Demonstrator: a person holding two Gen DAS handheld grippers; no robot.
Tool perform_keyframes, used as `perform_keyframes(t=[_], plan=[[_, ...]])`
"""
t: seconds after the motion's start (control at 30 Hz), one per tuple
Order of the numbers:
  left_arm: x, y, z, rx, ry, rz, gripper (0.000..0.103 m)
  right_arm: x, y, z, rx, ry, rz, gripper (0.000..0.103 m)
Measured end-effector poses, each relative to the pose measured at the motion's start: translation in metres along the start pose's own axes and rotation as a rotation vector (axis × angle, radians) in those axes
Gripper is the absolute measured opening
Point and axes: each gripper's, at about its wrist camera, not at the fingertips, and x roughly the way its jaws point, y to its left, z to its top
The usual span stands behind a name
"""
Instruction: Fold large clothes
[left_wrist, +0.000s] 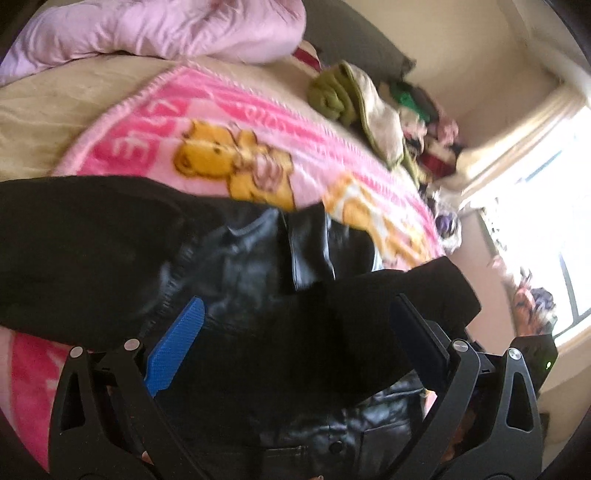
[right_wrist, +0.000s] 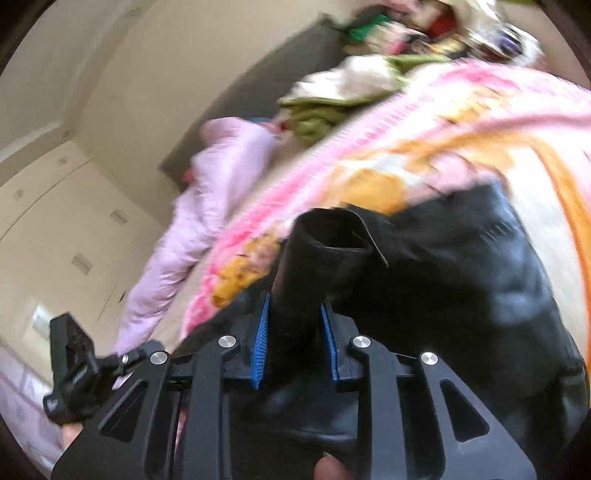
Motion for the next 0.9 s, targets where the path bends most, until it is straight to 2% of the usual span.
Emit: perform_keyframes(t=[0.13,0.23,0.27,0.3,0.37,0.47,0.53,0.7,0.8,0.83,0.87,0.9], plan=[[-0.019,0.018,0.008,-0.059,-0.043,-0.045,0.094,0.016,0.041,0.000,-0.138,0.023,0.067,0.025],[-0.028,0.031,0.011,-0.098,-0.065,-0.057,0.094,0.033,0.072,-0.010,-0.246,0.071,0.093,0.032],[-0.029,0.034,0.012,-0.103,-0.067,-0.056,0.094,0.038,0.082,-0.017,-0.281,0.098,0.115,0.040],[-0.030,0.038,0.013,-0.112,-0.072,-0.054,0.094,0.042,0.088,-0.023,-0.306,0.127,0.123,0.061],[-0.028,0.041,0.013,-0.114,-0.068,-0.050,0.094,0.050,0.097,-0.032,-0.322,0.172,0.144,0.086],[-0.017,0.040,0.011,-0.088,-0.041,-0.013,0.094,0.048,0.097,-0.044,-0.319,0.224,0.157,0.090],[-0.003,0.039,0.007,-0.058,-0.002,0.014,0.094,0.041,0.090,-0.044,-0.299,0.230,0.162,0.091],[0.044,0.034,-0.012,-0.007,0.109,0.061,0.094,0.010,0.047,-0.032,-0.231,0.183,0.040,0.091],[0.061,0.036,-0.019,0.000,0.133,0.103,0.093,-0.003,0.019,-0.022,-0.188,0.155,-0.028,0.091],[0.064,0.036,-0.022,-0.005,0.123,0.096,0.086,-0.012,0.007,-0.018,-0.176,0.141,-0.066,0.091],[0.064,0.037,-0.023,-0.012,0.117,0.082,0.071,-0.018,-0.001,-0.016,-0.172,0.132,-0.088,0.091],[0.064,0.039,-0.024,-0.026,0.106,0.063,0.064,-0.022,-0.008,-0.013,-0.168,0.124,-0.111,0.091]])
